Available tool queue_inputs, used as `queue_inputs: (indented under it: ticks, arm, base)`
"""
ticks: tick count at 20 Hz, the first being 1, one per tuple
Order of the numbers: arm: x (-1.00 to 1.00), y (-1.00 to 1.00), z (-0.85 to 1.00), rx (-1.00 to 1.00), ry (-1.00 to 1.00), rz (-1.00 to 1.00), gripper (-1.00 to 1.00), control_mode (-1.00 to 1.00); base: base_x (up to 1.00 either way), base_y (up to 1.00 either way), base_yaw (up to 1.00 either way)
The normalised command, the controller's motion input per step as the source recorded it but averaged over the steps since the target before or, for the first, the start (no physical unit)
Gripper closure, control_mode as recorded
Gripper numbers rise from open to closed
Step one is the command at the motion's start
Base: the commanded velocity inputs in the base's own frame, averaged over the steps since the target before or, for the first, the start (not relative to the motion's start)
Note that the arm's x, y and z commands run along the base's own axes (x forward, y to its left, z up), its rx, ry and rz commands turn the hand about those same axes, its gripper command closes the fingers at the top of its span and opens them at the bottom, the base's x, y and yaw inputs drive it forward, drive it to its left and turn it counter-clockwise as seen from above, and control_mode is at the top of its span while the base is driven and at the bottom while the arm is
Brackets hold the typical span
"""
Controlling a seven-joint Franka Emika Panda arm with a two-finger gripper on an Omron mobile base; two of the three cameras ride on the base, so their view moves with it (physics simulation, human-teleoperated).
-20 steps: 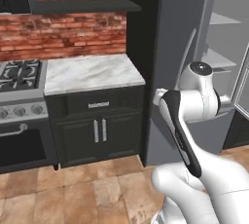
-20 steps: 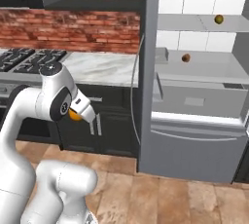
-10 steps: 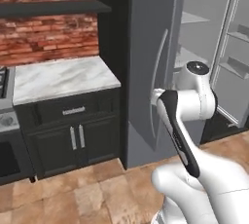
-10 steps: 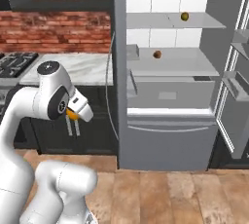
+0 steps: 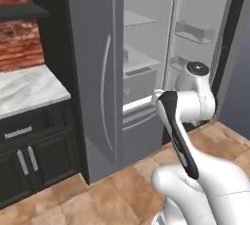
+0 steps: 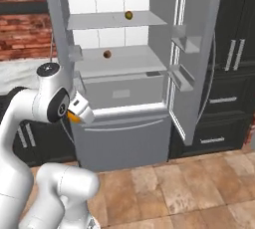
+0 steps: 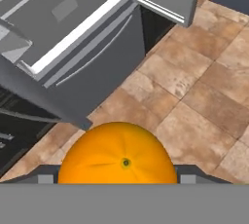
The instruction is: Place the orange in the correct fridge rack based on whether it is a fruit or vegetable. Finally, close the fridge door.
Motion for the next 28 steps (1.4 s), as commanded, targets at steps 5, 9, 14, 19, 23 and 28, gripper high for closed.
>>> queue_inputs:
  ticks: [5, 9, 14, 19, 23, 28]
  arm:
    - [0.0, 0.0, 0.0, 0.0, 0.0, 0.0, 1.0, 1.0]
    - [0.0, 0.0, 0.0, 0.0, 0.0, 0.0, 1.0, 1.0]
    - [0.0, 0.0, 0.0, 0.0, 0.0, 0.0, 1.0, 1.0]
    - [0.0, 0.0, 0.0, 0.0, 0.0, 0.0, 1.0, 1.0]
    - [0.0, 0.0, 0.0, 0.0, 0.0, 0.0, 1.0, 1.0]
    - [0.0, 0.0, 0.0, 0.0, 0.0, 0.0, 1.0, 1.0]
  base:
    - [0.86, -0.84, -0.09]
    - [0.84, -0.57, 0.06]
    - [0.14, -0.01, 0.57]
    - [0.25, -0.01, 0.63]
    - [0.48, -0.19, 0.26]
    - [0.55, -0.26, 0.06]
